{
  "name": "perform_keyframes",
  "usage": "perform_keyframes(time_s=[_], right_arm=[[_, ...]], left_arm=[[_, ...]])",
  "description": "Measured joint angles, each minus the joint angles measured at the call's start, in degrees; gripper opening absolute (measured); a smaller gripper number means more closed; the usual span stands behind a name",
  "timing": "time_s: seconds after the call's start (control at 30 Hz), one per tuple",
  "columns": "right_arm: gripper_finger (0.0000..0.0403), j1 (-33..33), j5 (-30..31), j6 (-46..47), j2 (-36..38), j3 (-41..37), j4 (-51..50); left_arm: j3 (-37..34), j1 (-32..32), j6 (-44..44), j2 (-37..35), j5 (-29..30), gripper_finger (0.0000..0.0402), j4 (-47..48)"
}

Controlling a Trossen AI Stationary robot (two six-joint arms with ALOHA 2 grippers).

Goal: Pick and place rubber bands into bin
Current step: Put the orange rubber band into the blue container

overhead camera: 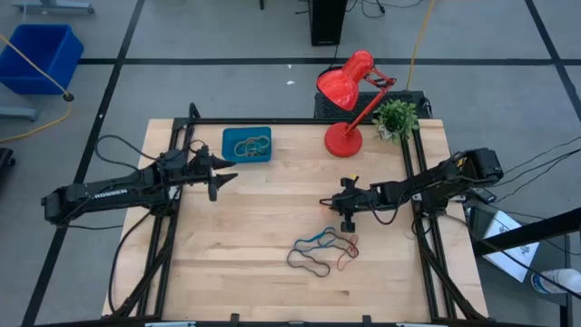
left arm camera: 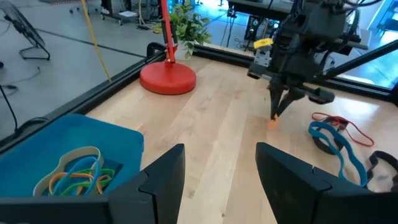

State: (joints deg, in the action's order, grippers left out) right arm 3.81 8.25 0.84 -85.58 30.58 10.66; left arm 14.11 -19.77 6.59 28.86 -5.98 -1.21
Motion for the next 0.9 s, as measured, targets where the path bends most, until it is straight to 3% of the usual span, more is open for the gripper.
perform_keyframes(time_s=[0.27,0.6,0.7,0.9], right_arm=[[0.0001,-2.50,-0.64,-10.12,0.00,8.04,3.02],[0.0001,-3.73,-0.92,-22.81,0.04,10.31,23.57],[0.0001,-3.76,-0.90,-22.79,0.04,10.31,25.05],[0.0000,-3.74,-1.01,-22.58,0.04,10.31,25.09]], left_arm=[[0.00,0.00,1.45,0.06,0.01,0.0205,1.06],[0.00,-0.02,5.72,5.01,0.91,0.0205,0.61],[0.00,0.39,2.22,8.82,-3.11,0.0205,-4.34],[0.02,4.60,-4.24,21.41,-9.01,0.0205,-24.31]])
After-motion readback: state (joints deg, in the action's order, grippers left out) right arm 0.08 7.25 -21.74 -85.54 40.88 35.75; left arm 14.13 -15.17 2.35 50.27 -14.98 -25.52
